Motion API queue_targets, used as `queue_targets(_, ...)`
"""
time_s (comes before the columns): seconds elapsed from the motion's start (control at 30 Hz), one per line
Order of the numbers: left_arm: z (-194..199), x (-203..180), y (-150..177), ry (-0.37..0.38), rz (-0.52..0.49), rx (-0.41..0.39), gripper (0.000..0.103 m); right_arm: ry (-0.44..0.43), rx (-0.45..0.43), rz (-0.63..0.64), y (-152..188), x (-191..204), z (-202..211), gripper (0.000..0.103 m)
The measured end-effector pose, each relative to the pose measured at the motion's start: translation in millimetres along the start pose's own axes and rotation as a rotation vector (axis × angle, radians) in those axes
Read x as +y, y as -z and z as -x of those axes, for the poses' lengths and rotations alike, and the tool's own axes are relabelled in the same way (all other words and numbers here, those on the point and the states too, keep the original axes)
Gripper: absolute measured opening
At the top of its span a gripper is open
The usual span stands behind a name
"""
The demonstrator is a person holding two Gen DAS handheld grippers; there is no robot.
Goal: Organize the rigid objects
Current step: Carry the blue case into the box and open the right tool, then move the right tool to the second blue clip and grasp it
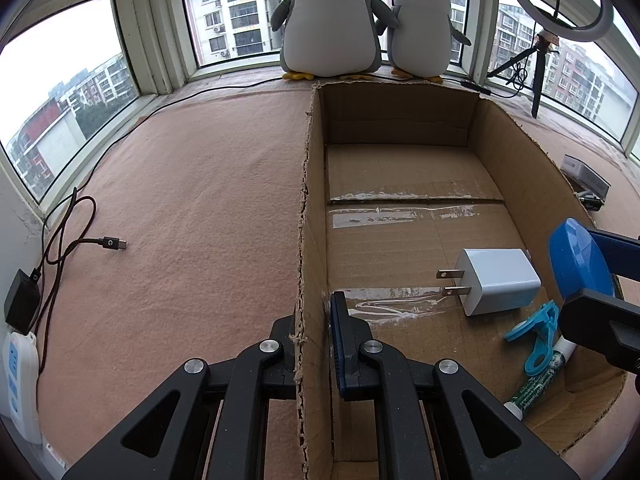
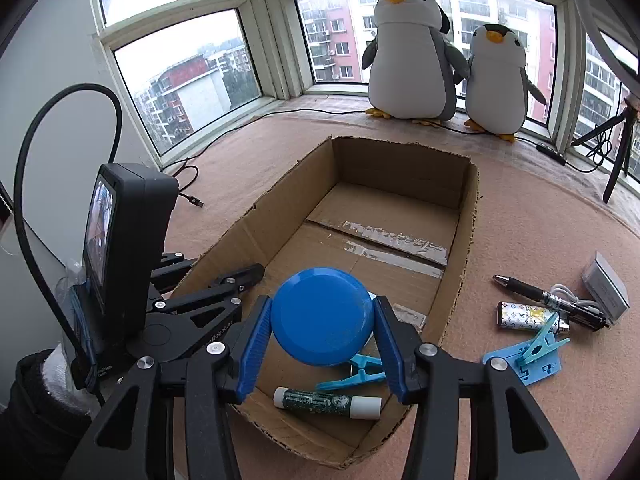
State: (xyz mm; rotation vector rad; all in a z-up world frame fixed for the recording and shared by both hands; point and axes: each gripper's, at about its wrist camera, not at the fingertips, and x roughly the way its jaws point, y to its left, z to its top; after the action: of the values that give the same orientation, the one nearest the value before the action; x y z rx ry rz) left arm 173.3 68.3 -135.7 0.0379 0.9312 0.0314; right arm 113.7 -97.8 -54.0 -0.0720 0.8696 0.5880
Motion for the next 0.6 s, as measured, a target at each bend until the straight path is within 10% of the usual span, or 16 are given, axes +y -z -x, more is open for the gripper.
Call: queue_targets(0.6, 0.1, -0.4, -0.4, 0.001, 0.001, -0.001, 0.010, 0.013, -0.069, -0.102, 15.2, -40.9, 36.7, 0.059)
